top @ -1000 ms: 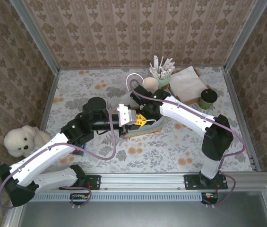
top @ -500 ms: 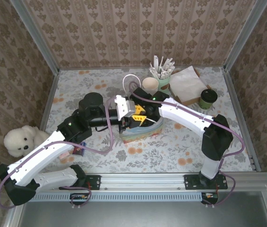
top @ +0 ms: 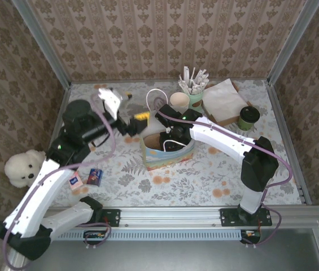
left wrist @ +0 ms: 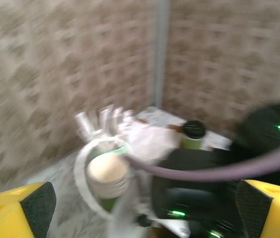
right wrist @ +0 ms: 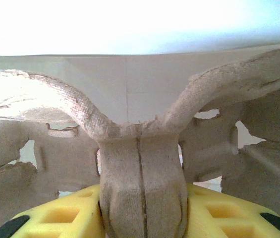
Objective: Pack the takeout coffee
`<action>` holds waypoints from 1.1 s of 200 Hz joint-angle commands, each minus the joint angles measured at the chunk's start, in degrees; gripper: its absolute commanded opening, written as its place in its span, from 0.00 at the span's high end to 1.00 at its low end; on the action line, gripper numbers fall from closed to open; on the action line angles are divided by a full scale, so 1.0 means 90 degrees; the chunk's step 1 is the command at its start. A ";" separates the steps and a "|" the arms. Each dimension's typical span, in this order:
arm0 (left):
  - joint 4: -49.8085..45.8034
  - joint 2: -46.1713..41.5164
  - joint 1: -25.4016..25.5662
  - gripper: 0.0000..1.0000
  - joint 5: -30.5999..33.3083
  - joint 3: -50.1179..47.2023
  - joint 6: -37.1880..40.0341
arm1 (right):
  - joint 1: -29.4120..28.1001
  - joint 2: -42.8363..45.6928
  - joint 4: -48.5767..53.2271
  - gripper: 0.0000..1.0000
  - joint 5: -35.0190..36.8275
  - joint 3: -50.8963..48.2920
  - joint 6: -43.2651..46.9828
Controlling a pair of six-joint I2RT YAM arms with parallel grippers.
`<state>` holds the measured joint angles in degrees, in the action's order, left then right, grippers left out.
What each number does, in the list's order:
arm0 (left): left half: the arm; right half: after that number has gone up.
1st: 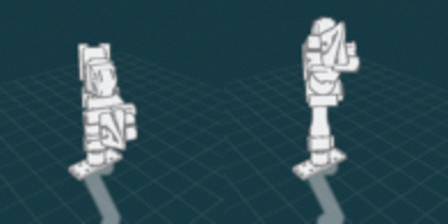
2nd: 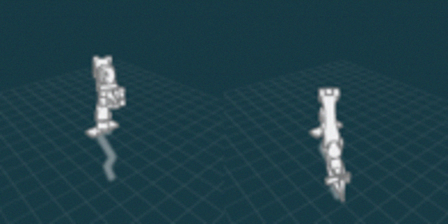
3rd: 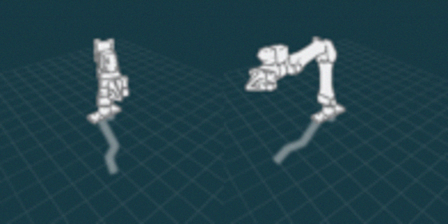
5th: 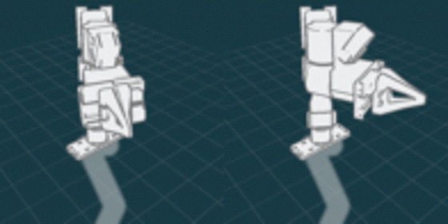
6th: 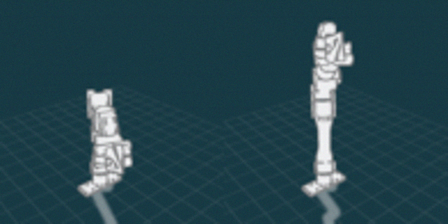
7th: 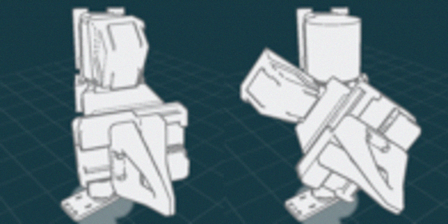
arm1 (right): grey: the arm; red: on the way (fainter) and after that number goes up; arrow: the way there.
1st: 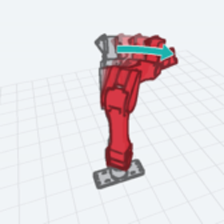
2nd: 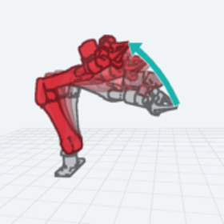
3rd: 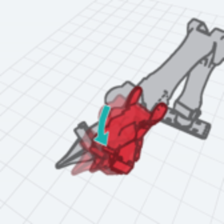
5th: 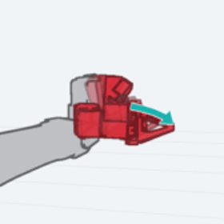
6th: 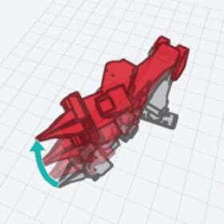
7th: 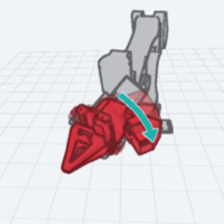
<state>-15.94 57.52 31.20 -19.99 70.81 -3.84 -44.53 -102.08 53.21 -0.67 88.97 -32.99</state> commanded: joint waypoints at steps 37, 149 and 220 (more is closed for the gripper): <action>-0.0629 0.1845 -0.1074 0.11 -0.0882 0.0858 -0.1961 | -0.0046 0.0023 -0.0014 0.58 0.0062 0.0146 0.0079; 0.0777 0.2177 -0.0870 0.11 -0.1986 0.0484 -0.1234 | -0.0051 0.0053 -0.0131 0.58 -0.0036 0.0129 0.0004; 0.0557 0.2760 -0.0901 0.15 -0.3074 0.0951 -0.0771 | -0.0050 0.0067 -0.0121 0.58 -0.0050 0.0142 0.0072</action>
<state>-10.83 79.83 22.81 -41.80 75.94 -13.32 -44.53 -102.08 52.40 -0.67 89.03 -32.99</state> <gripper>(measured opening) 0.857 0.419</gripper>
